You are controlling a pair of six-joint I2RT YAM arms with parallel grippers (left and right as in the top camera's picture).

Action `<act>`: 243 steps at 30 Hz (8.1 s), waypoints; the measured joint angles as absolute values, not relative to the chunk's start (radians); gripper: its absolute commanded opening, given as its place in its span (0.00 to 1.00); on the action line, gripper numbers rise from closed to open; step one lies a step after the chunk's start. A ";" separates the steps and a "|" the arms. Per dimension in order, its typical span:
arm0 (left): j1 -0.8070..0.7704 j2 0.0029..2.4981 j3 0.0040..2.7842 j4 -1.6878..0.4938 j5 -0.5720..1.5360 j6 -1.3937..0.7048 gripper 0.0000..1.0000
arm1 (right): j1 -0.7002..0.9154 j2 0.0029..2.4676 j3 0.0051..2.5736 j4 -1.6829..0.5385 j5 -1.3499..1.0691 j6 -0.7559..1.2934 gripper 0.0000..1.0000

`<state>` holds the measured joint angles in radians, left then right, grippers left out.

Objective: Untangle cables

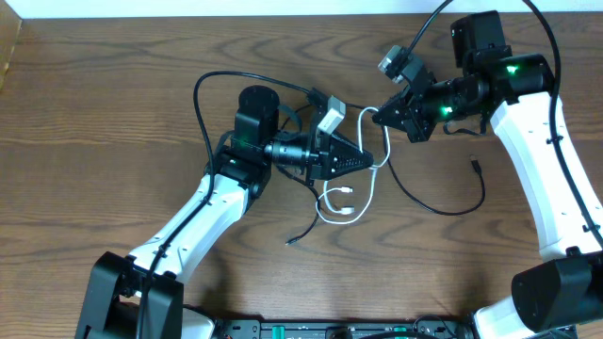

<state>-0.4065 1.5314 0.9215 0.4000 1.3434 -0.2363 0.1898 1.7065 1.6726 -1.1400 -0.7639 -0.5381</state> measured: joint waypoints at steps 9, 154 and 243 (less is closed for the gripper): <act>-0.406 1.531 0.921 0.266 1.096 -0.202 0.41 | 0.160 1.617 1.673 -1.094 -0.685 -0.446 0.01; -0.041 1.531 0.921 -0.234 1.125 0.122 0.45 | 0.712 1.495 1.042 -0.891 -0.249 -0.031 0.81; -0.048 1.531 0.920 -0.315 1.128 0.166 0.45 | 0.273 1.608 2.606 -1.681 -0.128 0.149 0.01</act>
<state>-0.0479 1.5314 0.9203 -0.3145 1.1278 0.1661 0.2733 1.6077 2.6064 -1.6806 -0.1284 0.1490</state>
